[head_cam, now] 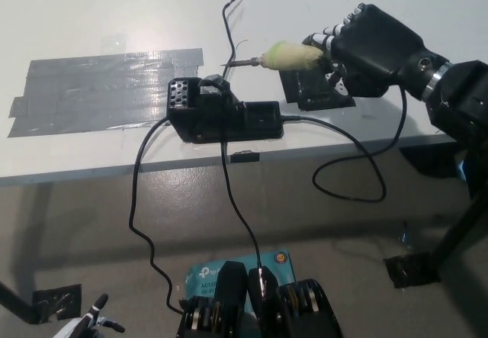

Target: The robot uses its right hand to grab and lift the soldering gun kept on the middle of the table and puts it in its base

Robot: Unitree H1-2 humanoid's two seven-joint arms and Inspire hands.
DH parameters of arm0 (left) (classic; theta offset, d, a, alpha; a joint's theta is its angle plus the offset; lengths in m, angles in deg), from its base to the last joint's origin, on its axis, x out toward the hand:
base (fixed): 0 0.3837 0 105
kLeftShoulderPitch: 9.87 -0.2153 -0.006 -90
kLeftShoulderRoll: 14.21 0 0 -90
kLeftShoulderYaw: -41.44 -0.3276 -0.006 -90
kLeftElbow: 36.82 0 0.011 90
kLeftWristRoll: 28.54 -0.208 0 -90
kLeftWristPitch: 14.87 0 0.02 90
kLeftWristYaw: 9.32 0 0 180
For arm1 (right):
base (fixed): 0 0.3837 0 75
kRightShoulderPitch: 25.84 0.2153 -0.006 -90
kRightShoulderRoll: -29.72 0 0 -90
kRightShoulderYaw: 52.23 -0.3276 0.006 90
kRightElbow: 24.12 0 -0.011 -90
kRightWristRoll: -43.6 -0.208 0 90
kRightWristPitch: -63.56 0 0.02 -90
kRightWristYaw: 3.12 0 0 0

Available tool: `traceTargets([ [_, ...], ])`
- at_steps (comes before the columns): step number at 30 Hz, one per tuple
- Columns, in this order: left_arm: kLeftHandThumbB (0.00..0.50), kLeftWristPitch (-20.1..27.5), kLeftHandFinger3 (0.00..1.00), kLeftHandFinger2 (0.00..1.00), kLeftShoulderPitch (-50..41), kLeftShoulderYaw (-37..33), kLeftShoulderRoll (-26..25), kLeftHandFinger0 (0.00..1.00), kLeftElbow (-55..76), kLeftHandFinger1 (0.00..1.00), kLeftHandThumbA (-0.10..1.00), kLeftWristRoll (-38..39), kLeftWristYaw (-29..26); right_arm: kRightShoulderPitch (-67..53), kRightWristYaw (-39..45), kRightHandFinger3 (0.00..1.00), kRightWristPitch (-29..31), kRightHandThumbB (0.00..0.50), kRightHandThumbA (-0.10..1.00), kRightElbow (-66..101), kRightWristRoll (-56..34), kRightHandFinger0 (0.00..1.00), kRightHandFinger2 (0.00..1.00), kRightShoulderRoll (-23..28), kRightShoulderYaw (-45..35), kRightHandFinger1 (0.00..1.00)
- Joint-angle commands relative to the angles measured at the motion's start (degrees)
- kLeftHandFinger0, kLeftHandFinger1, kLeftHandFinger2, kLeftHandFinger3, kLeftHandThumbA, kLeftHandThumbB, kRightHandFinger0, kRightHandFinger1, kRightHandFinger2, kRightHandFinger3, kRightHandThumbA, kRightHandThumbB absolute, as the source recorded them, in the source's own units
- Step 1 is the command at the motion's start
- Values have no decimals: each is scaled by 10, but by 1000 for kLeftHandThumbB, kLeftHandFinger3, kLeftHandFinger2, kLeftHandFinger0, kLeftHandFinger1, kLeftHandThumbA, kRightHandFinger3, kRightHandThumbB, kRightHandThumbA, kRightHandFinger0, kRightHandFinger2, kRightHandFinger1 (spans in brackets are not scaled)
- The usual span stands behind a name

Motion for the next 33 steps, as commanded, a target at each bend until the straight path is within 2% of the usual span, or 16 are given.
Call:
traceTargets([
  [1, 500, 10, 484, 206, 0, 2, -13, 0, 9, 0, 1000, 2, 4, 8, -1, 12, -4, 145, -100, 30, -2, 0, 203, 16, -8, 0],
  [3, 500, 18, 469, 207, 0, 1, -12, 0, 6, 0, 1000, 0, 2, 3, 9, 0, -5, 85, -100, 34, -1, 0, 198, 17, -6, 0],
  [4, 500, 14, 465, 200, 0, 1, -12, 0, 6, 0, 1000, -2, 0, 3, 13, 3, -6, 104, -100, 34, 1, 0, 236, 17, -4, 0],
  [5, 500, 15, 473, 203, 1, 1, -13, 0, 5, 0, 1000, -1, 2, 1, 6, 0, -4, 129, -100, 31, 3, 0, 11, 17, -3, 0],
  [8, 500, 20, 489, 215, 4, 1, -14, 0, 3, 0, 1000, 3, 9, 0, -2, 0, 9, 122, -100, 18, -5, 0, 13, 17, -2, 0],
  [10, 500, 16, 500, 216, 6, 2, -14, 0, 1, 0, 1000, 3, 7, 1, -3, 0, 11, 118, -100, 15, -3, 0, 138, 18, 1, 0],
  [14, 500, 9, 496, 227, 1, 2, -14, 0, 14, 0, 1000, 3, 6, -1, -9, 0, 9, 105, -100, 8, 1, 0, 2, 18, 2, 0],
  [18, 500, 8, 477, 219, 1, 1, -14, 0, 16, 0, 1000, 3, 9, -3, -5, 60, 4, 67, -100, 6, 1, 0, 251, 18, 0, 0],
  [19, 500, 6, 486, 223, 1, 2, -14, 0, 16, 0, 1000, 5, 10, 0, -1, 68, 3, 58, -100, 2, 0, 0, 203, 17, 1, 0],
  [21, 500, 8, 482, 214, 2, 1, -14, 0, 14, 0, 1000, 4, 11, -2, 3, 31, 0, 61, -100, 4, -5, 0, 274, 16, -2, 0],
  [24, 500, 6, 474, 221, 3, 1, -13, 0, 12, 0, 1000, 4, 10, 3, -10, 2, -2, 33, -100, -1, 3, 0, 1, 11, 0, 0],
  [26, 500, 3, 479, 225, 3, 0, -12, 0, 14, 0, 1000, 4, 10, 4, -5, 7, -10, 42, -100, 0, 6, 0, 0, 9, 0, 0],
  [27, 500, 8, 486, 232, 4, -1, -13, 0, 11, 0, 1000, 1, 9, 5, -3, 1, -23, 31, -100, 2, 5, 0, 42, 1, -4, 0],
  [29, 500, 1, 517, 235, 2, -1, -12, 0, 18, 0, 1000, 0, 5, 10, -10, 39, -20, 19, -100, -4, 4, 0, 350, -3, -4, 0],
  [32, 500, 2, 517, 242, 2, -2, -12, 0, 19, 0, 1000, -2, 5, 13, -12, 133, -21, 48, -100, -6, 8, 0, 441, -5, -3, 0],
  [33, 500, 6, 491, 216, 3, 0, -11, 0, 17, 0, 1000, 4, 10, 15, -5, 180, -24, 22, -100, -3, 9, 0, 439, -7, -2, 0],
])
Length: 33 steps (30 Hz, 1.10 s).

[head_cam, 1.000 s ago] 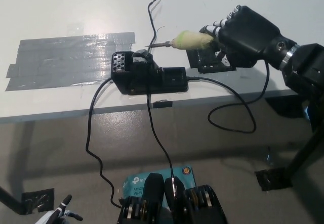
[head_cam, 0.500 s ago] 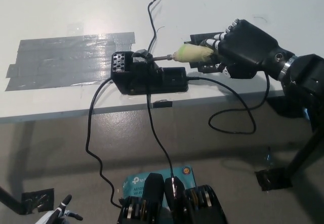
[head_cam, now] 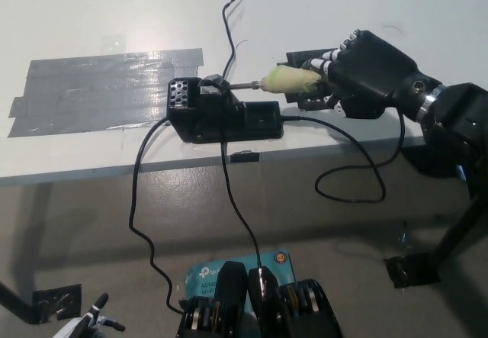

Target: The robot uses its right hand to grab and lift the soldering gun kept on the middle of the table and puts it in its base

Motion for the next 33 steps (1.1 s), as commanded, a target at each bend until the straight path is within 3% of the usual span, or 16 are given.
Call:
traceTargets([
  [1, 500, 8, 483, 209, 5, -1, -10, 0, 12, 0, 1000, 3, 9, 38, -7, 212, -16, 24, -100, 6, 1, 0, 508, 1, -9, 0],
  [2, 500, 5, 495, 211, 5, -1, -11, 0, 15, 0, 1000, 2, 9, 38, -8, 192, -15, 27, -100, 4, -3, 0, 340, -1, -11, 0],
  [3, 500, 10, 484, 203, 6, -1, -10, 0, 11, 0, 1000, 2, 7, 40, -11, 174, -15, 40, -100, 1, -1, 0, 257, -3, -9, 0],
  [5, 500, 4, 503, 211, 7, -1, -11, 0, 14, 0, 1000, 3, 10, 40, 2, 258, -20, 36, -100, 0, -3, 0, 350, -5, -9, 0],
  [7, 500, 2, 492, 211, 7, 0, -10, 0, 16, 0, 1000, 5, 11, 41, -8, 291, -20, 29, -100, 0, 11, 0, 305, -5, -3, 0],
  [8, 500, 0, 481, 220, 7, -1, -10, 0, 20, 0, 1000, 3, 10, 41, -16, 251, -17, 44, -100, -3, 14, 0, 269, -6, -1, 0],
  [12, 500, -2, 474, 222, 5, -3, -11, 0, 23, 0, 1000, 4, 16, 39, -20, 120, -16, 19, -100, -9, 20, 0, 184, -7, 5, 0],
  [16, 500, -3, 478, 225, 6, -4, -11, 0, 23, 0, 1000, 0, 11, 46, -14, 131, -21, 36, -100, -14, 29, 0, 208, -7, 12, 0],
  [18, 500, -4, 482, 231, 6, -3, -10, 0, 25, 0, 1000, 1, 11, 48, -25, 73, -16, 45, -100, -21, 27, 0, 262, -8, 13, 0],
  [19, 500, -7, 481, 246, 6, -3, -9, 0, 28, 0, 1000, 0, 11, 52, -2, 55, -23, 0, -100, -19, 14, 0, 293, -13, 8, 0],
  [21, 500, -3, 493, 253, 6, -3, -10, 0, 27, 0, 1000, 1, 13, 59, -7, 91, -16, 6, -100, -28, 11, 0, 369, -18, 10, 11],
  [25, 500, -2, 519, 234, 6, -7, -9, 0, 29, 0, 1000, -6, 10, 61, -7, 66, -22, 1, -100, -31, 17, 0, 269, -24, 13, 0],
  [27, 500, -5, 516, 234, 6, -8, -9, 0, 31, 0, 1000, -7, 10, 60, -8, 52, -24, 0, -100, -28, 21, 0, 166, -25, 14, 0],
  [33, 500, -9, 501, 219, 8, -9, -8, 0, 30, 0, 1000, -6, 8, 65, -22, 0, -22, 18, -100, -24, 25, 0, 260, -32, 17, 0],
])
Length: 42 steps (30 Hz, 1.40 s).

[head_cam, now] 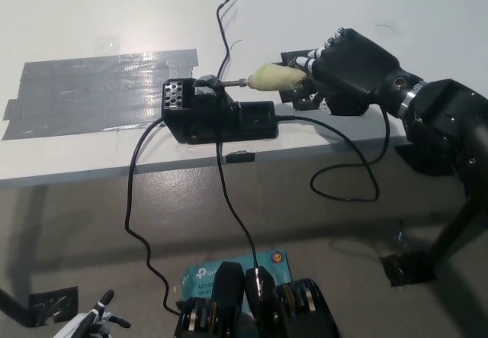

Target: The robot uses its right hand to grab and lift the soldering gun kept on the middle of the table and puts it in its base

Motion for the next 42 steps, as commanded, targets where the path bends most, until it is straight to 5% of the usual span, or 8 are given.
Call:
traceTargets([
  [1, 500, -6, 497, 209, 7, -1, -8, 0, 11, 0, 1000, -2, 2, 44, -12, 0, -16, 7, -100, 8, 7, 0, 285, -11, 0, 0],
  [15, 500, -3, 503, 211, 0, -4, -8, 0, 13, 0, 1000, -4, -1, 39, -37, 118, 0, 123, -100, 9, -6, 0, 419, -11, -5, 0],
  [17, 500, 4, 495, 201, 1, -4, -7, 0, 5, 0, 1000, -3, 0, 36, -38, 17, -3, 98, -100, 11, -7, 0, 31, -14, -6, 0],
  [22, 500, 1, 490, 209, -4, -2, -9, 0, 8, 0, 1000, 0, 3, 38, -41, 3, -6, 218, -100, 11, -1, 0, 67, -7, -7, 0],
  [25, 500, -2, 483, 197, -6, 1, -10, 0, 14, 0, 1000, 4, 4, 42, -17, 123, -13, 160, -100, 16, -8, 0, 234, -2, -11, 0],
  [27, 500, 3, 477, 185, -5, 2, -10, 0, 9, 0, 1000, 4, 3, 43, -4, 18, -13, 235, -100, 23, -17, 0, 18, 3, -17, 0],
  [34, 500, 1, 471, 198, -5, 0, -9, 0, 5, 0, 1000, -2, -4, 48, -5, 28, -3, 342, -100, 33, -32, 0, 563, 20, -37, 0],
  [42, 500, 6, 459, 179, -2, 2, -9, 0, -10, 0, 1000, -1, -7, 50, 14, 0, -11, 335, -100, 54, -34, 0, 461, 31, -48, 0],
])
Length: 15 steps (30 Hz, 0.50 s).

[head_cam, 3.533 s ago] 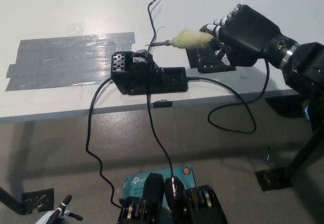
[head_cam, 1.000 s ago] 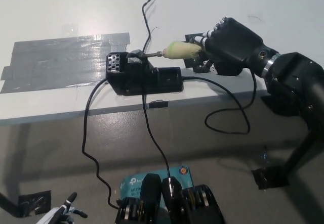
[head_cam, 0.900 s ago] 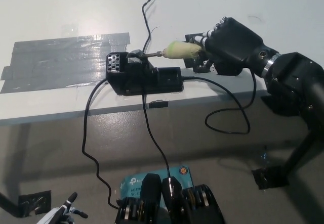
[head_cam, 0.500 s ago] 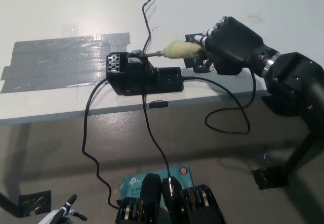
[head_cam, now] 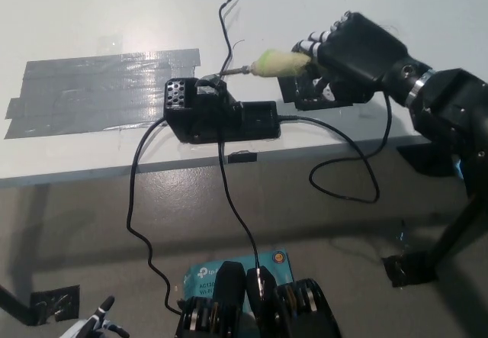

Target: The robot uses its right hand to grab and lift the soldering gun kept on the middle of the table and puts it in its base

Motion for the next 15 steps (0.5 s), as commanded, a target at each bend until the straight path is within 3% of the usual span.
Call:
traceTargets([
  [1, 500, 9, 465, 170, 3, 6, -9, 0, -2, 0, 1000, 1, -6, 43, 6, 0, -2, 329, -100, 29, -25, 0, 352, 22, -24, 0],
  [3, 500, 15, 479, 173, 3, 4, -10, 0, -3, 0, 1000, -2, -5, 41, 10, 45, 3, 325, -100, 30, -27, 0, 322, 23, -25, 0],
  [5, 500, 18, 470, 167, 3, 4, -10, 0, -2, 0, 1000, -3, -7, 40, 22, 50, 2, 262, -100, 35, -25, 0, 356, 23, -21, 0],
  [6, 500, 17, 460, 168, 3, 4, -9, 0, -1, 0, 1000, -3, -7, 39, 32, 78, 5, 252, -100, 37, -31, 0, 529, 22, -20, 0],
  [8, 500, 16, 454, 179, 3, 4, -9, 0, -1, 0, 1000, -2, -6, 38, 24, 57, 13, 271, -100, 37, -29, 0, 552, 19, -16, 0],
  [9, 500, 17, 463, 186, 2, 4, -9, 0, 2, 0, 1000, -2, -5, 37, 16, 38, 17, 312, -100, 34, -32, 0, 493, 13, -15, 0],
  [10, 500, 14, 470, 194, 2, 3, -9, 0, 5, 0, 1000, -3, -6, 36, 17, 45, 17, 341, -100, 35, -30, 0, 368, 11, -13, 0],
  [11, 500, 10, 481, 197, 1, 3, -9, 0, 8, 0, 1000, -3, -5, 34, 19, 25, 13, 334, -100, 38, -28, 0, 226, 9, -11, 0],
  [12, 500, 9, 483, 197, 1, 4, -8, 0, 9, 0, 1000, -3, -6, 34, 21, 15, 11, 312, -100, 40, -27, 0, 163, 8, -10, 0],
  [13, 500, 4, 489, 199, 1, 4, -8, 0, 12, 0, 1000, -1, -5, 34, 14, 37, 10, 291, -100, 35, -22, 0, 192, 3, -7, 0],
  [15, 500, 6, 483, 190, 3, 4, -6, 0, 11, 0, 1000, -2, -6, 32, 10, 42, 7, 292, -100, 37, -15, 0, 99, 2, -5, 0],
])
